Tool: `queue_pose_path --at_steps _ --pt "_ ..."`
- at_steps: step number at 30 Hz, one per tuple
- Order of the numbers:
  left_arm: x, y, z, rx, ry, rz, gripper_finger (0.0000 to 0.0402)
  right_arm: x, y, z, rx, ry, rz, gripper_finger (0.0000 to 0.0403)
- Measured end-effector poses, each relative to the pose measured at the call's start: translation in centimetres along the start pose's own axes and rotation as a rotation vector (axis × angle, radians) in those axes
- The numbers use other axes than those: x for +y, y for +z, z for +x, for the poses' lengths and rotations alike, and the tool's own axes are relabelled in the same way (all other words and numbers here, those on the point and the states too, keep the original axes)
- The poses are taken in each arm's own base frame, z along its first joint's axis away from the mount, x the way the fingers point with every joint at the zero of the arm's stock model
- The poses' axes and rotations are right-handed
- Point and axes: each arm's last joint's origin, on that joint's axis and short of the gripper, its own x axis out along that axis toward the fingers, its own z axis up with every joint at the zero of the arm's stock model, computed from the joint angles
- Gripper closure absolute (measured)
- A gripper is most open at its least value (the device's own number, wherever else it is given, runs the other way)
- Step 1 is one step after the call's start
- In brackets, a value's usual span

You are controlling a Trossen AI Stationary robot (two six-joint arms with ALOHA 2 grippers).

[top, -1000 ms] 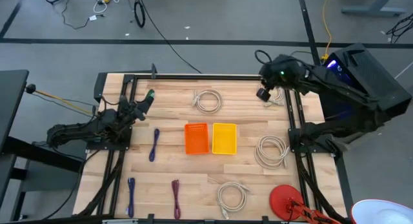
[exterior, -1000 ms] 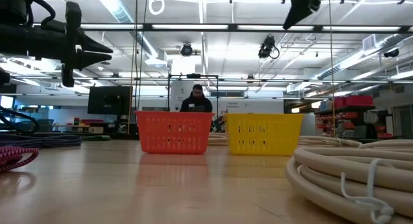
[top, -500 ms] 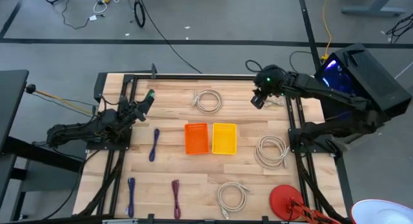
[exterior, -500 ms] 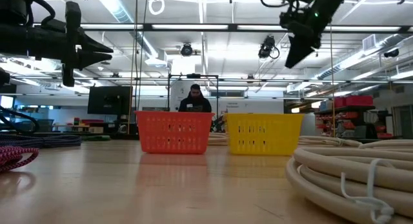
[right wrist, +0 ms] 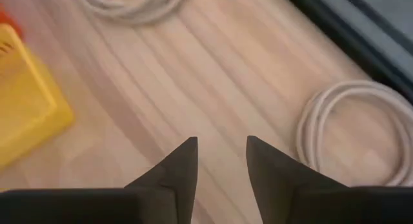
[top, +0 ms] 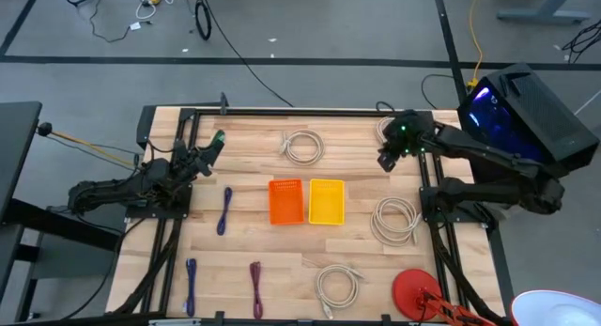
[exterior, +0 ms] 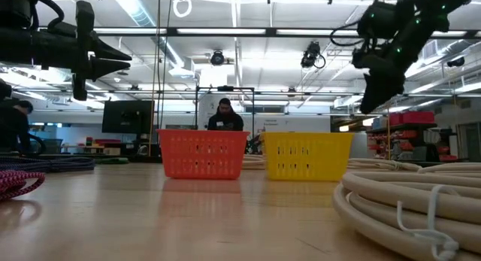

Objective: Pick & Place USB Port
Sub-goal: Put the brown HDMI cable into the yellow bin

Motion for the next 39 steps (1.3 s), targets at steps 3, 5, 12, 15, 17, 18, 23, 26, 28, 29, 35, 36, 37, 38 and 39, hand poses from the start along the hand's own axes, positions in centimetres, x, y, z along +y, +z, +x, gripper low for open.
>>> queue_pose_path --at_steps 3,5,12,15,17,18,23,26,28,29,35,36,37,38,39 --pt "0.0 0.0 0.0 0.0 0.0 -0.001 0.0333 -0.3 -0.3 0.9 -0.042 -0.003 0.023 0.0265" --pt "0.0 0.0 0.0 0.002 -0.002 -0.001 0.0333 -0.5 -0.7 1.3 -0.035 0.004 0.038 0.0261" --pt "0.0 0.0 0.0 0.007 -0.009 -0.007 0.0333 -2.7 -0.9 1.4 -0.049 -0.085 0.09 0.0242" --pt "-0.1 -0.1 0.0 0.019 -0.022 -0.009 0.0333 -3.8 -1.0 1.3 -0.058 -0.091 0.112 0.0234" --pt "-0.1 -0.1 0.0 0.022 -0.025 -0.008 0.0333 -4.3 -1.0 1.2 -0.074 -0.073 0.127 0.0232" --pt "-0.1 -0.1 0.0 0.021 -0.025 -0.008 0.0333 -4.4 -1.0 1.2 -0.074 -0.068 0.129 0.0232" --pt "-0.1 -0.1 0.0 0.021 -0.025 -0.002 0.0333 -5.4 -1.4 1.2 -0.049 -0.094 0.143 0.0231" --pt "-0.1 -0.1 0.0 0.021 -0.024 0.0 0.0333 -5.7 -1.9 1.8 -0.05 -0.071 0.171 0.0231" --pt "-0.1 -0.1 0.0 0.021 -0.024 -0.001 0.0333 -5.7 -2.9 2.6 -0.024 -0.052 0.2 0.0231" --pt "-0.1 -0.1 0.0 0.022 -0.025 0.0 0.0333 -5.7 -3.4 3.1 -0.016 -0.038 0.213 0.0231" --pt "-0.1 -0.1 0.0 0.021 -0.024 -0.001 0.0333 -5.6 -2.7 3.0 -0.084 -0.01 0.235 0.0231" --pt "-0.1 -0.1 0.0 0.021 -0.024 -0.001 0.0333 -5.7 -2.7 3.0 -0.085 -0.024 0.235 0.0231" --pt "-0.1 -0.1 0.0 0.022 -0.024 -0.001 0.0333 -5.8 -2.7 3.0 -0.083 -0.041 0.233 0.0231" --pt "-0.1 -0.1 0.0 0.021 -0.024 -0.001 0.0333 -5.8 -2.7 3.0 -0.083 -0.05 0.231 0.0231" --pt "-0.1 -0.1 0.0 0.022 -0.025 -0.001 0.0333 -5.8 -2.7 3.1 -0.082 -0.059 0.231 0.0231"
